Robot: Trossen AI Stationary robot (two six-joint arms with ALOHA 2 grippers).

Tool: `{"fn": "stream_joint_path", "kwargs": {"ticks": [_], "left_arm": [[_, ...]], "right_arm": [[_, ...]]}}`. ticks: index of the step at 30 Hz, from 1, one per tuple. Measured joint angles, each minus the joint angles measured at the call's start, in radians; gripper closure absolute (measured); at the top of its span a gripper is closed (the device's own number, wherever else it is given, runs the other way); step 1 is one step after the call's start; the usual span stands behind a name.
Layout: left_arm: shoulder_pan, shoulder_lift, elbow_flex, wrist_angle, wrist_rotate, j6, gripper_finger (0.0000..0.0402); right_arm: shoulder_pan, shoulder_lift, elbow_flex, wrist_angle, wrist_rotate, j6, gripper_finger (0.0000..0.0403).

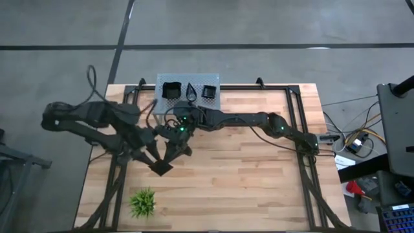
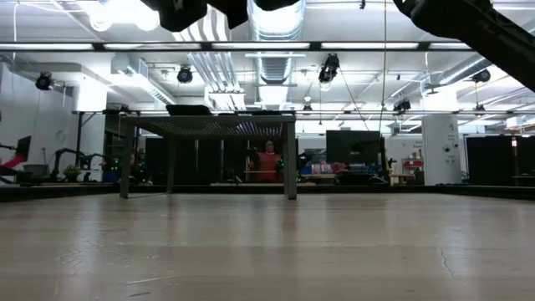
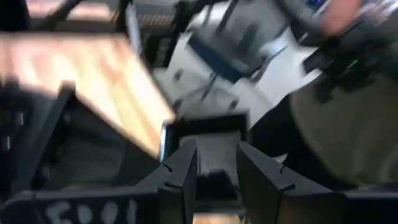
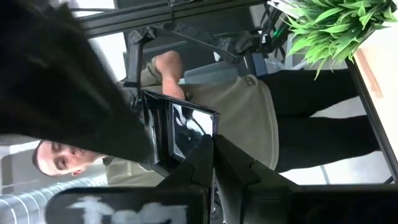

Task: Pick & Place Mini shaped plates
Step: Stack the square plate on top of the other square plates on the shelf

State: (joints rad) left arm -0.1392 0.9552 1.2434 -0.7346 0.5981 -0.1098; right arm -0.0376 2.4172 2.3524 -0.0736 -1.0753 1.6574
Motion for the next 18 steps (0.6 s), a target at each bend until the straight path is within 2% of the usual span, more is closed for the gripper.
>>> {"fn": "stream_joint_path", "kwargs": {"ticks": [3, 9, 14, 18], "left_arm": [[-0.047, 0.017, 0.084, -0.097, -0.102, 0.013, 0.0298], [-0.075, 0.030, 0.187, -0.175, -0.161, 0.046, 0.0298], [-0.135, 0.077, 0.212, -0.313, -0.256, 0.063, 0.0298], [-0.170, 0.104, 0.210, -0.309, -0.268, 0.062, 0.0298]], "right_arm": [[0.000, 0.000, 0.000, 0.000, 0.001, -0.007, 0.0394], [0.000, 0.002, 0.000, -0.004, 0.001, -0.012, 0.0394], [0.000, 0.002, 0.000, -0.007, 0.028, 0.011, 0.0394], [-0.004, 0.002, -0.001, -0.035, 0.024, 0.007, 0.0394]]}}
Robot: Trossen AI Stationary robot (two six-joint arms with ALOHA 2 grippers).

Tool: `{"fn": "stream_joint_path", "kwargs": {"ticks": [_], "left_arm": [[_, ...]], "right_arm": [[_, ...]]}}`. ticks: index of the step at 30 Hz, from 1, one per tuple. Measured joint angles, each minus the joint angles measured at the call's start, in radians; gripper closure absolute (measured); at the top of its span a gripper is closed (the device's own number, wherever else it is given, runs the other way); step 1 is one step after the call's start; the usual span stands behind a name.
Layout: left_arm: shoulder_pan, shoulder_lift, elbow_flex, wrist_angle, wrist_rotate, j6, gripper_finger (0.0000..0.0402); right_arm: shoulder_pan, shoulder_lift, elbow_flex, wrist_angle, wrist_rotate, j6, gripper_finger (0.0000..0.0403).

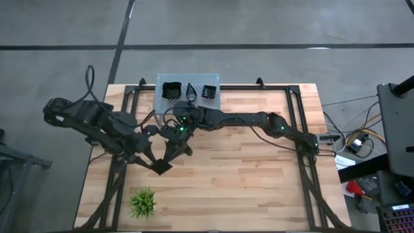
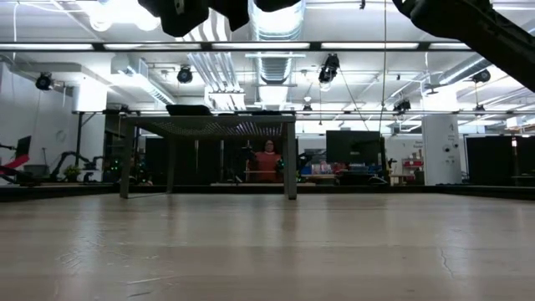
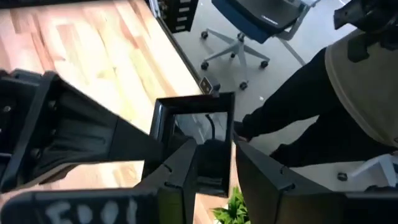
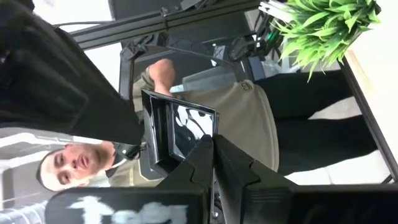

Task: Pick & Place Mini shaped plates
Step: Stack the square plate on top of the other square plates on the shelf

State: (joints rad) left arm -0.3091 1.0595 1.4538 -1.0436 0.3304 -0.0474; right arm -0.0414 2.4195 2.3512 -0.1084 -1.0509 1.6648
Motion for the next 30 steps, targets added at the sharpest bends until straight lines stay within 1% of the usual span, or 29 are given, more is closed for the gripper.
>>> {"fn": "stream_joint_path", "kwargs": {"ticks": [4, 8, 13, 16, 25, 30], "left_arm": [[-0.019, 0.007, 0.001, -0.001, -0.023, 0.002, 0.0298], [-0.025, 0.011, 0.004, -0.008, -0.019, -0.015, 0.0298], [-0.030, 0.004, 0.019, -0.001, 0.026, -0.018, 0.0298], [-0.042, 0.007, 0.014, -0.007, 0.031, -0.021, 0.0298], [-0.050, 0.035, 0.013, -0.049, -0.044, -0.004, 0.0298], [-0.050, 0.037, 0.012, -0.060, -0.049, 0.002, 0.0298]], "right_arm": [[0.000, 0.000, 0.000, -0.011, 0.002, -0.002, 0.0394], [0.000, 0.002, 0.000, -0.032, 0.002, -0.011, 0.0394], [-0.002, 0.003, 0.000, -0.046, 0.009, -0.004, 0.0394], [-0.003, 0.004, -0.001, -0.045, 0.010, 0.005, 0.0394], [-0.011, 0.004, -0.001, -0.045, 0.014, 0.017, 0.0394], [-0.010, 0.005, -0.001, -0.045, 0.014, 0.015, 0.0394]]}}
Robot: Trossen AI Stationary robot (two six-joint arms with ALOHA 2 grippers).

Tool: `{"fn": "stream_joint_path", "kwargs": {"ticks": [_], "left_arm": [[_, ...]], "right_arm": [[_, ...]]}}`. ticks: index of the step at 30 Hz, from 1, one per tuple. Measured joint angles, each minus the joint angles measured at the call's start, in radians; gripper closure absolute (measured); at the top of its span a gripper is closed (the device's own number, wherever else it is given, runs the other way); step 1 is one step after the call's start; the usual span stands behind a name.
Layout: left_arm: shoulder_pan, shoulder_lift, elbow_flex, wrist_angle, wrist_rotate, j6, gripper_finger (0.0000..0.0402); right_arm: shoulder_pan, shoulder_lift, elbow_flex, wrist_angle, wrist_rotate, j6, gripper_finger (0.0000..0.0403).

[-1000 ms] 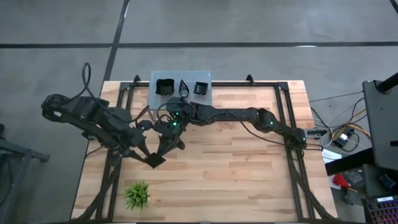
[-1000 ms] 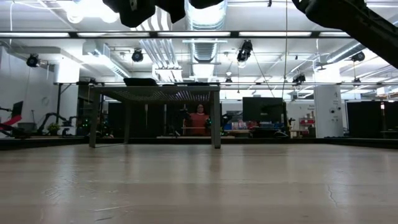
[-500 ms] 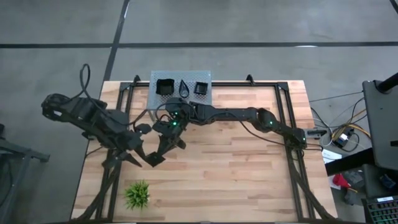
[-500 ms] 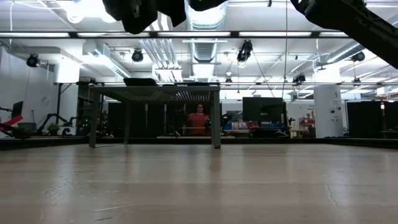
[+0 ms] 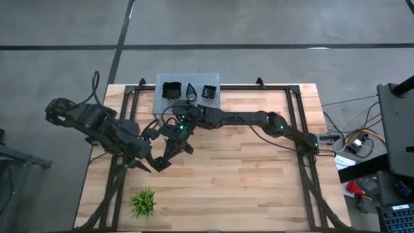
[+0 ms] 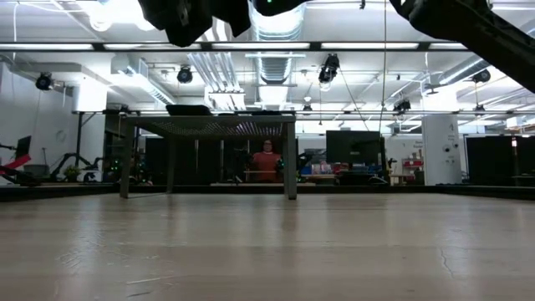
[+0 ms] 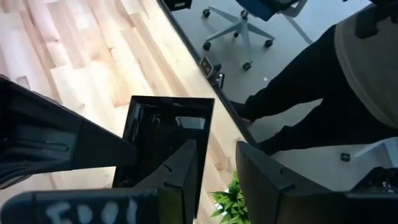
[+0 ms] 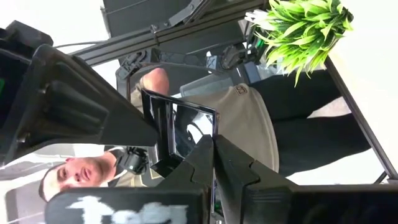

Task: Pick & Place Mini shaped plates
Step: Stack the square plate on top of the other square plates on the shelf

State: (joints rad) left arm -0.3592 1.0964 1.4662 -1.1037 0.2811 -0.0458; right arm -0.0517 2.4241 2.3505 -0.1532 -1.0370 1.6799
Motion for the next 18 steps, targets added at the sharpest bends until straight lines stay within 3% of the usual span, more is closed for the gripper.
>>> {"fn": "stream_joint_path", "kwargs": {"ticks": [7, 15, 18], "left_arm": [[0.000, 0.010, 0.000, -0.031, -0.036, 0.004, 0.0313], [0.000, 0.013, 0.000, -0.033, -0.047, 0.019, 0.0391], [0.000, 0.013, 0.000, -0.035, -0.047, 0.015, 0.0397]], "right_arm": [[-0.001, 0.001, 0.000, 0.003, 0.000, 0.004, 0.0394], [-0.001, 0.001, 0.000, 0.009, 0.003, -0.002, 0.0394], [-0.001, 0.001, 0.000, 0.010, 0.032, -0.022, 0.0394]]}}
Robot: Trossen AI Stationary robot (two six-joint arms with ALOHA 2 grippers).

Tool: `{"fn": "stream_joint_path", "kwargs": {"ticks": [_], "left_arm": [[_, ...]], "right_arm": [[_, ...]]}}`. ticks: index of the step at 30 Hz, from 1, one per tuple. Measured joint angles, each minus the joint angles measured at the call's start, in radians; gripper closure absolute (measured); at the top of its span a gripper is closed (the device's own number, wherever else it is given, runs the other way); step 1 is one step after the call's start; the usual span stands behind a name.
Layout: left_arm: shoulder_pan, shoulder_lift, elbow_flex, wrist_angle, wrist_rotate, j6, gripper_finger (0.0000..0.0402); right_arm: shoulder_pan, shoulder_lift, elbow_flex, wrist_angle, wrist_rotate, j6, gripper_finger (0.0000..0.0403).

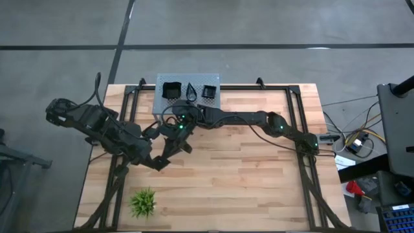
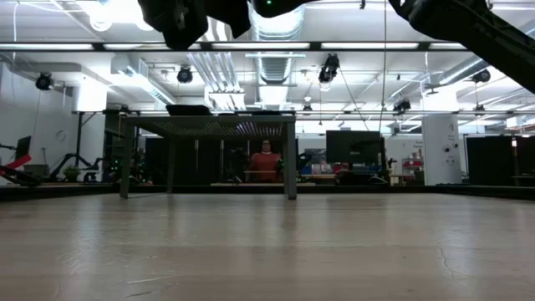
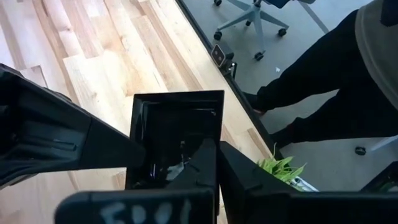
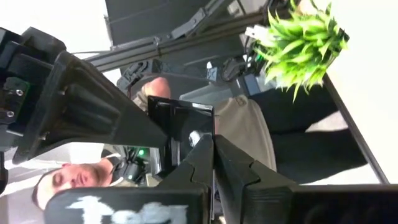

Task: Pick & Place Mini shaped plates
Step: Stack the square plate on top of the other square plates on the shelf

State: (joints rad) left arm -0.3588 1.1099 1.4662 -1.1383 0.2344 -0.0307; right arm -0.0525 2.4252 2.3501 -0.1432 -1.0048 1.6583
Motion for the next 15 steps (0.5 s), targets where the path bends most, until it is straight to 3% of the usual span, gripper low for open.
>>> {"fn": "stream_joint_path", "kwargs": {"ticks": [6, 15], "left_arm": [[0.001, -0.003, 0.000, -0.016, 0.011, -0.008, 0.0401], [0.001, -0.003, -0.002, -0.046, 0.016, -0.028, 0.0401]], "right_arm": [[-0.004, 0.000, 0.000, -0.002, 0.044, -0.043, 0.0371], [-0.040, -0.001, 0.000, 0.006, 0.118, -0.125, 0.0261]]}}
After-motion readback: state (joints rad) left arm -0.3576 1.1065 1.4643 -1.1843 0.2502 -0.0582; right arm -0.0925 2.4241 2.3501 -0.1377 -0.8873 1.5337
